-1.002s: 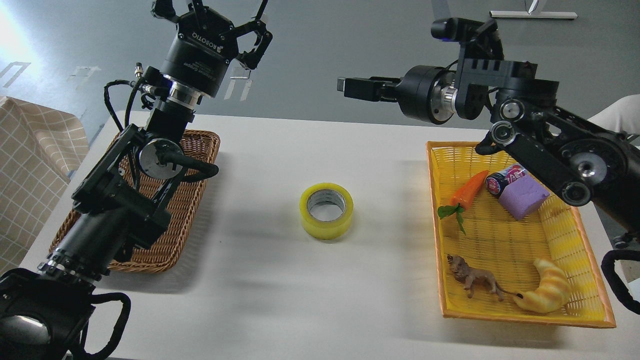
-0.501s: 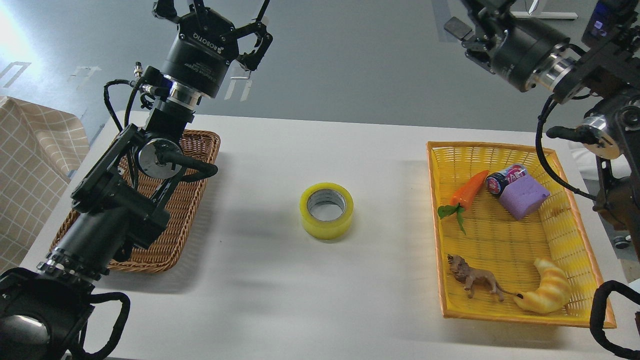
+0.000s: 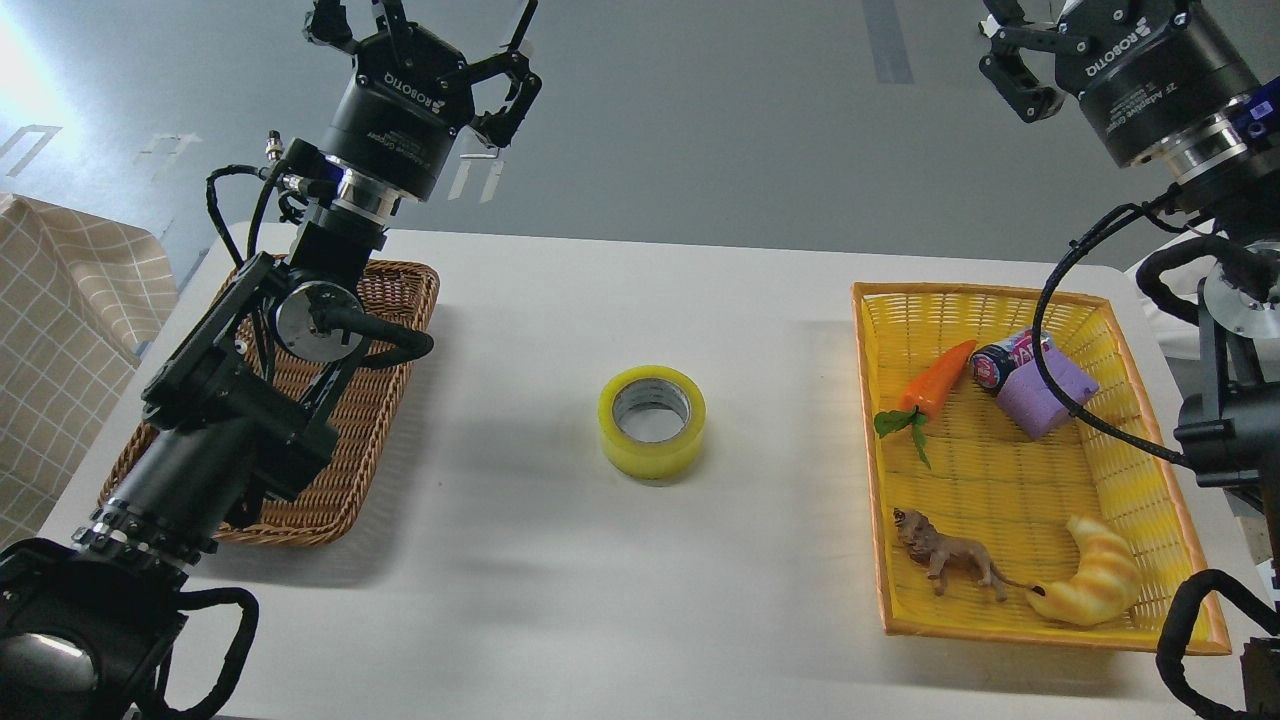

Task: Place and transfer tape with both arms
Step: 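Withdraw the right gripper upward back over the yellow tray, then swing the left gripper out toward the tape roll on the table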

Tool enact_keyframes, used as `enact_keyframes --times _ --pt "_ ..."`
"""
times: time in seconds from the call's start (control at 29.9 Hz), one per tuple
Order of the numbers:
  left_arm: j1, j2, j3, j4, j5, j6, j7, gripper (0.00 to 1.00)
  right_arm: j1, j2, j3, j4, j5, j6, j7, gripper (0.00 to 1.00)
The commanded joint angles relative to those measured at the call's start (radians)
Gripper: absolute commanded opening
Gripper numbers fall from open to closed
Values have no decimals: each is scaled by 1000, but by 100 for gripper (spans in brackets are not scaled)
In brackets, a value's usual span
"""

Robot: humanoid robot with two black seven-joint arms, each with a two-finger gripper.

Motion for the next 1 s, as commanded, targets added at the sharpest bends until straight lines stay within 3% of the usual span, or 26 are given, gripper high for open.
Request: enact_keyframes --times 0.0,0.43,0.8,0.97 --pt "1 -1 0 2 5 0 1 98 -2 63 57 -15 135 0 0 99" --pt "-10 2 0 2 67 0 5 98 -76 148 70 -9 278 0 -11 99" --pt "-25 3 2 -12 428 0 -4 98 -157 146 70 -3 320 0 -11 99" --pt "-39 29 72 -21 734 83 -15 98 -185 146 70 -3 321 0 -10 99"
